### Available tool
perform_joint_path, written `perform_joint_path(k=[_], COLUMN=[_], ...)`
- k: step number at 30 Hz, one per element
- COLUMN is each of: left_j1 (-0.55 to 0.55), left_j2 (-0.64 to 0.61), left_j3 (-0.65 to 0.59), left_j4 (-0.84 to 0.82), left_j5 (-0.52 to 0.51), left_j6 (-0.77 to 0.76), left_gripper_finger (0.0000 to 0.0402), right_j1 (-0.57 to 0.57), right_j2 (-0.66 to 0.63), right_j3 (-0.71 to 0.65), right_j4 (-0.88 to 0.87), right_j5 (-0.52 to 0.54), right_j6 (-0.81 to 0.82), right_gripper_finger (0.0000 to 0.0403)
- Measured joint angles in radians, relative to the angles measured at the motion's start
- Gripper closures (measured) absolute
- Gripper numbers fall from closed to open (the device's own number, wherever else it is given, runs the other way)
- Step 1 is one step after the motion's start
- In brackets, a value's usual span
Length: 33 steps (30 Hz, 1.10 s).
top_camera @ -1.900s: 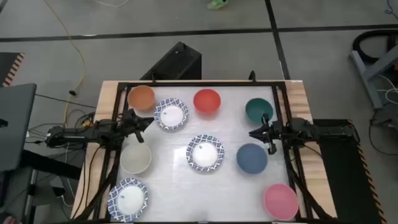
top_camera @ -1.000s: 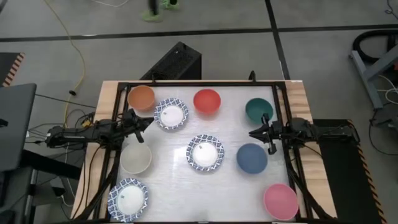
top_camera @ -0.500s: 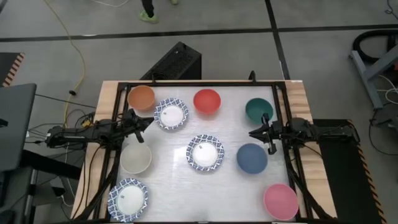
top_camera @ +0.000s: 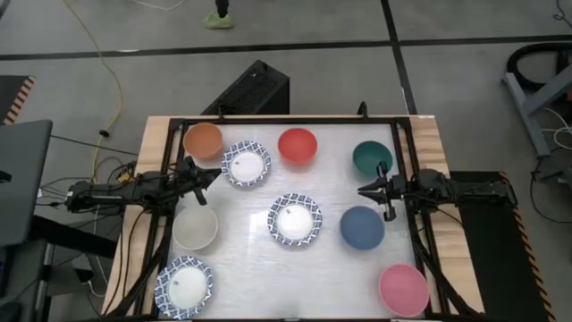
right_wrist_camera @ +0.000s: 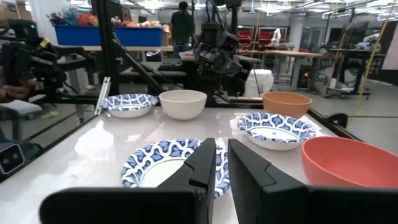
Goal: Nest bowls inside each other
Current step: Stack the top white pattern bowl into the middle white pattern bowl
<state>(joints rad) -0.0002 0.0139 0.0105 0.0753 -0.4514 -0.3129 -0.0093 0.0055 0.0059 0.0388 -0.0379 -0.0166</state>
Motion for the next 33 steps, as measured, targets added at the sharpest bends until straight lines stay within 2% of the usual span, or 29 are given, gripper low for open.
perform_joint_path(k=[3,6,13,21,30,33], left_j1=[0.000,0.000,0.000,0.000,0.000,0.000], left_j2=[0.000,0.000,0.000,0.000,0.000,0.001], left_j3=[0.000,0.000,0.000,0.000,0.000,0.015], left_j4=[0.000,0.000,0.000,0.001,0.007,0.011], left_j5=[0.001,-0.007,-0.002,-0.003,-0.024,0.003], left_j6=[-0.096,-0.129,-0.134,-0.133,-0.148,-0.133], left_gripper_finger=[0.0401,0.0401,0.0401,0.0401,0.0401,0.0398], right_j1=[0.000,0.000,0.001,0.000,-0.004,-0.006], right_j2=[0.000,0.000,0.000,0.000,0.000,0.000], right_j3=[0.000,0.000,0.000,0.000,0.000,0.000], right_j4=[0.002,0.012,0.018,0.025,0.135,0.155], right_j5=[0.001,0.007,0.011,0.041,0.043,0.042], right_j6=[0.000,0.008,0.196,0.200,0.203,0.203], right_gripper_finger=[0.0337,0.0337,0.0337,0.0337,0.0337,0.0337])
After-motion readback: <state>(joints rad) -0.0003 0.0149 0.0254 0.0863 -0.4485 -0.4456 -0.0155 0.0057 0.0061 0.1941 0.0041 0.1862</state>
